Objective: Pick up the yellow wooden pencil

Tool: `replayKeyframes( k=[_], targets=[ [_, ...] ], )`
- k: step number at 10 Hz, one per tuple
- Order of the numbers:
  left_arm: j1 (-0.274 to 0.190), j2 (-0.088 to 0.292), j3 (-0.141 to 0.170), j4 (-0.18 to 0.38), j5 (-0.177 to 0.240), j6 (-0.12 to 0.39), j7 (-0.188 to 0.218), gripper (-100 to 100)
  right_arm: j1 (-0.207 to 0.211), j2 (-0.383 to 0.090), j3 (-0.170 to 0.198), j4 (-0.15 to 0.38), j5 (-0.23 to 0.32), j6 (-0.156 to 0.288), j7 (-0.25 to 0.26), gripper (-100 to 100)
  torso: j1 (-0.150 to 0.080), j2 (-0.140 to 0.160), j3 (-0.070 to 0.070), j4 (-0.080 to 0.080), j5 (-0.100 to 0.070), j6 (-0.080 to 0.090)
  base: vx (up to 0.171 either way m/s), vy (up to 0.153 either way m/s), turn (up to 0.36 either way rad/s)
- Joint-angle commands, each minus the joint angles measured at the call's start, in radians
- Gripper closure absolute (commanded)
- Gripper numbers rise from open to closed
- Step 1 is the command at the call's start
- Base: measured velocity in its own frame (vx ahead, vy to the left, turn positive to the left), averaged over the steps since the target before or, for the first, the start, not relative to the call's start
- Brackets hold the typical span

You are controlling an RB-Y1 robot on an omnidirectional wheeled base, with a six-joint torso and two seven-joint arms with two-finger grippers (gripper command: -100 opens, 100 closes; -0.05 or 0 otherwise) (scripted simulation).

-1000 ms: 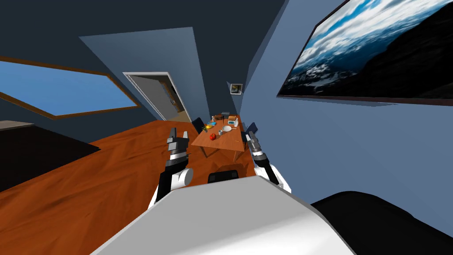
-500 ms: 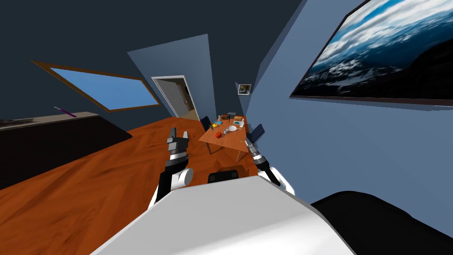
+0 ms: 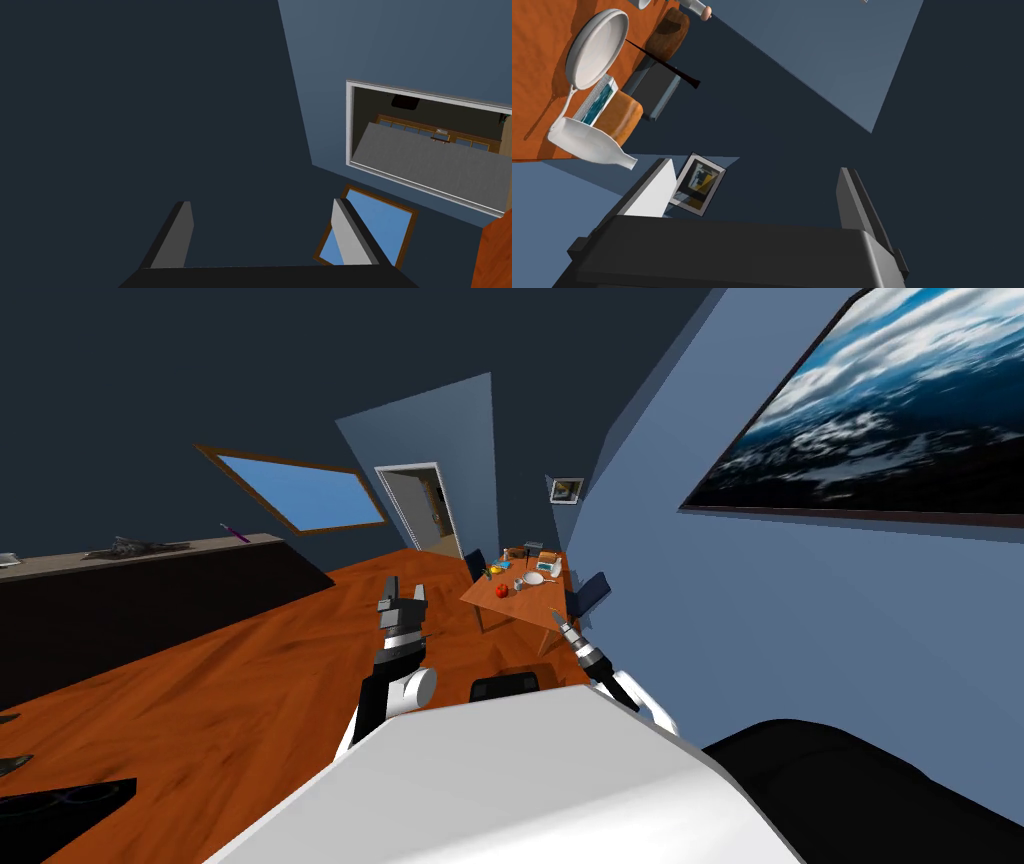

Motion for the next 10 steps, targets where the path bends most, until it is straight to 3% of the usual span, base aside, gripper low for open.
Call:
replayKeyframes(
  k=[1, 2, 4, 7, 8, 9, 10],
  targets=[
    [0.0, 0.0, 0.0, 0.0, 0.0, 0.0, 0.0, 0, 0.008, -0.039, 0.008, 0.05, 0.038, -0.002, 0.01, -100, 0.0, 0.0, 0.0, 0.0, 0.0, 0.0, -0.03, 0.01, 0.284],
    [0.0, 0.0, 0.0, 0.0, 0.0, 0.0, 0.0, 0, 0.008, -0.039, 0.008, 0.063, 0.038, -0.002, 0.01, -100, 0.0, 0.0, 0.0, 0.0, 0.0, -0.001, -0.021, 0.002, 0.146],
    [0.0, 0.0, 0.0, 0.0, 0.0, 0.0, 0.0, 0, 0.024, -0.106, 0.022, 0.137, 0.105, 0.005, 0.019, -100, 0.0, -0.001, 0.0, 0.0, 0.0, -0.001, -0.026, 0.001, 0.411],
    [0.0, 0.0, 0.0, 0.0, 0.0, 0.0, 0.0, 0, 0.032, -0.142, 0.029, 0.197, 0.143, 0.008, 0.022, -100, -0.001, -0.001, -0.001, 0.0, 0.0, 0.0, -0.01, -0.009, 0.148],
    [0.0, 0.0, 0.0, 0.0, 0.0, 0.0, 0.0, 0, 0.039, -0.175, 0.037, 0.242, 0.179, 0.011, 0.024, -100, -0.001, -0.002, -0.001, 0.0, 0.0, 0.0, -0.001, -0.007, 0.376],
    [0.0, 0.0, 0.0, 0.0, 0.0, 0.0, 0.0, 0, 0.039, -0.175, 0.037, 0.242, 0.179, 0.011, 0.024, -100, -0.001, -0.002, -0.001, 0.0, 0.0, -0.001, 0.0, -0.018, 0.149],
    [0.0, 0.0, 0.0, 0.0, 0.0, 0.0, 0.0, 0, 0.047, -0.207, 0.045, 0.268, 0.216, 0.014, 0.024, -100, -0.001, -0.002, -0.001, 0.0, 0.0, 0.0, -0.001, -0.018, 0.285]
  ],
)
